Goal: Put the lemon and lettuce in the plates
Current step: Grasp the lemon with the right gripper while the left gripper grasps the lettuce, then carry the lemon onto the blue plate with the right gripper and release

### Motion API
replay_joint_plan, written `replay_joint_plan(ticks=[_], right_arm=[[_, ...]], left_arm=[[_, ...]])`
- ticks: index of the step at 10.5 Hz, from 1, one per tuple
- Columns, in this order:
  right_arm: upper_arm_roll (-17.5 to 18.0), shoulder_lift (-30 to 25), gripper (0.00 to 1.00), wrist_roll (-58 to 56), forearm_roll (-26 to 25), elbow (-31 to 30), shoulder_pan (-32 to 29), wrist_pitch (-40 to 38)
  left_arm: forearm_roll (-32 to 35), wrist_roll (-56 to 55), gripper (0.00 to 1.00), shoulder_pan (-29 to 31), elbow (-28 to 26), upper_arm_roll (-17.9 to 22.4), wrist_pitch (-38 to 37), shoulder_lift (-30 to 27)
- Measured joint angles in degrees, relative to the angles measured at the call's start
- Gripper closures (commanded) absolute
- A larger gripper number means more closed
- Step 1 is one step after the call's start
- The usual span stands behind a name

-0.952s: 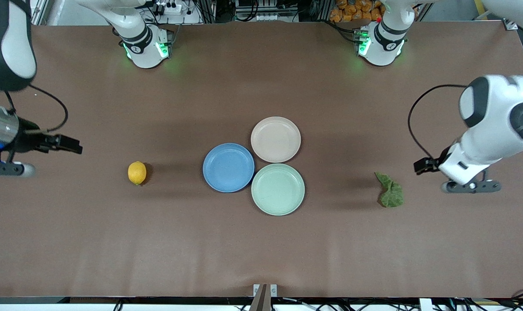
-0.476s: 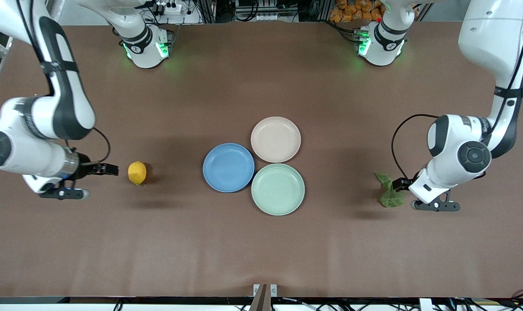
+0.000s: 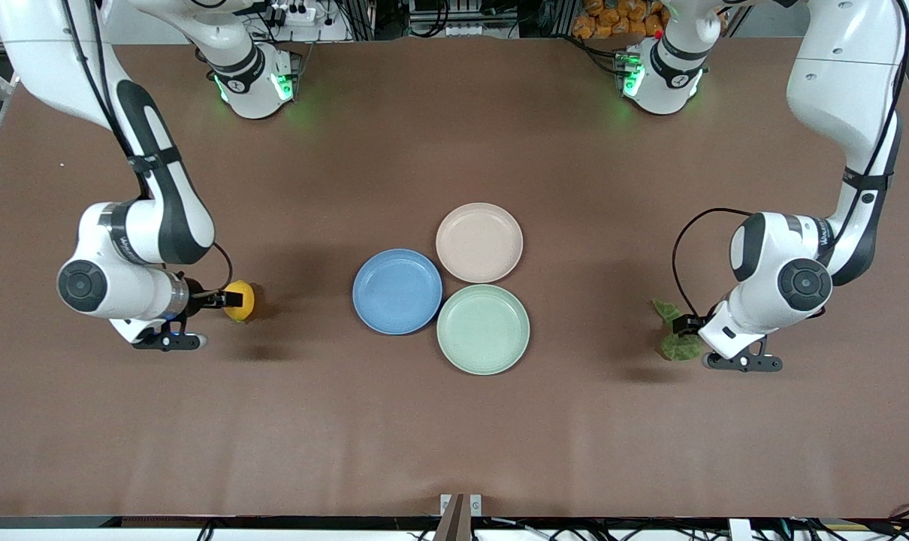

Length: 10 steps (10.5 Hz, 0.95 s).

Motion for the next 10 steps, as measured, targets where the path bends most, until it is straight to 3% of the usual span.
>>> replay_joint_plan(ticks=[1, 3, 4, 5, 6, 7, 10], right_arm=[[0.0, 0.9, 0.0, 0.0, 0.0, -1.7, 0.0, 3.6], [0.0, 2.0, 0.0, 0.0, 0.0, -4.8, 0.0, 8.3], [0.0, 2.1, 0.23, 0.0, 0.0, -5.4, 0.1, 8.6], [0.1, 2.1, 0.55, 0.0, 0.0, -5.5, 0.1, 8.6], [0.1, 2.1, 0.74, 0.0, 0.0, -5.5, 0.2, 8.6], [0.2, 2.1, 1.0, 0.0, 0.0, -5.4, 0.4, 8.6], [1.9, 1.7, 1.0, 0.3, 0.1, -4.3, 1.1, 8.0]], left_arm=[[0.0, 0.0, 0.1, 0.0, 0.0, 0.0, 0.3, 0.6], [0.0, 0.0, 0.13, 0.0, 0.0, 0.0, 0.6, 1.6], [0.0, 0.0, 0.19, 0.0, 0.0, 0.0, 0.9, 2.0], [0.0, 0.0, 0.2, 0.0, 0.0, 0.0, 1.5, 2.4], [0.0, 0.0, 0.2, 0.0, 0.0, 0.0, 1.7, 2.6], [0.0, 0.0, 0.2, 0.0, 0.1, -0.1, 1.8, 2.8], [0.0, -0.2, 0.2, -0.1, 0.1, -0.1, 2.3, 3.3]])
